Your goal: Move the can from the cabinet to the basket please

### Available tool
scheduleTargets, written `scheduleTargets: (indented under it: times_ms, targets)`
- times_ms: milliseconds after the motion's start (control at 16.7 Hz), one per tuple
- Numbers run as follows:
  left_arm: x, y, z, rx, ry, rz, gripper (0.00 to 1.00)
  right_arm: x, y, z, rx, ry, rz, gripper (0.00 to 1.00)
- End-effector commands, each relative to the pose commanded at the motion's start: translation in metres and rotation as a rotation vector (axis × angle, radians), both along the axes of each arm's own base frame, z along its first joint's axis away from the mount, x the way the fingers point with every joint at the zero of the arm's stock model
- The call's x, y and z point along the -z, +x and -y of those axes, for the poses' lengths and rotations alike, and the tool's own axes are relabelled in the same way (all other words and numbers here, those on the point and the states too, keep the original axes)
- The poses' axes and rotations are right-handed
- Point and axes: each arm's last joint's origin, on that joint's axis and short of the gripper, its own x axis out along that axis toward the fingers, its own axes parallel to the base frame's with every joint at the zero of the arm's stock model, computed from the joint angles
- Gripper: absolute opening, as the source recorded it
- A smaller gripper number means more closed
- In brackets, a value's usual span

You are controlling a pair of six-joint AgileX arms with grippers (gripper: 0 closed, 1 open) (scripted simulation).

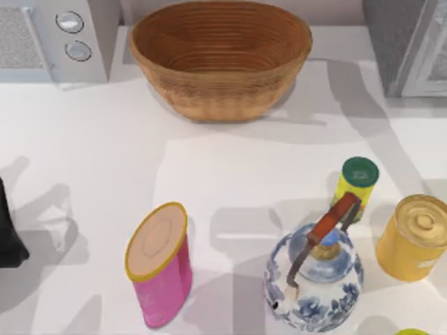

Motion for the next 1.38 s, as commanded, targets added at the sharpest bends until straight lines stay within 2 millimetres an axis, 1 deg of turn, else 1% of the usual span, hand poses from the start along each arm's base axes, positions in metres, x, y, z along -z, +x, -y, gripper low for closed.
scheduleTargets:
  times_ms: [480, 540, 1080, 1140, 1200, 1320, 1380]
  targets:
    - [0.0, 0.0, 0.0, 0.0, 0.0, 0.0, 1.0, 0.0, 0.0, 0.0, 0.0, 0.0, 0.0, 0.02]
    - [0.0, 0.0, 0.0, 0.0, 0.0, 0.0, 1.0, 0.0, 0.0, 0.0, 0.0, 0.0, 0.0, 0.0]
    - [0.0, 0.0, 0.0, 0.0, 0.0, 0.0, 1.0, -0.001, -0.002, -0.001, -0.002, 0.001, 0.001, 0.0]
    - [0.0, 0.0, 0.0, 0.0, 0.0, 0.0, 1.0, -0.005, -0.009, -0.003, -0.002, 0.001, 0.003, 0.0]
    - [0.0, 0.0, 0.0, 0.0, 0.0, 0.0, 1.0, -0.011, -0.022, -0.007, -0.001, 0.001, 0.005, 0.0]
    - [0.0, 0.0, 0.0, 0.0, 0.0, 0.0, 1.0, -0.026, -0.058, -0.014, -0.002, 0.0, 0.004, 0.0]
    - [0.0, 0.0, 0.0, 0.0, 0.0, 0.0, 1.0, -0.034, -0.081, -0.016, -0.002, 0.0, 0.003, 0.0]
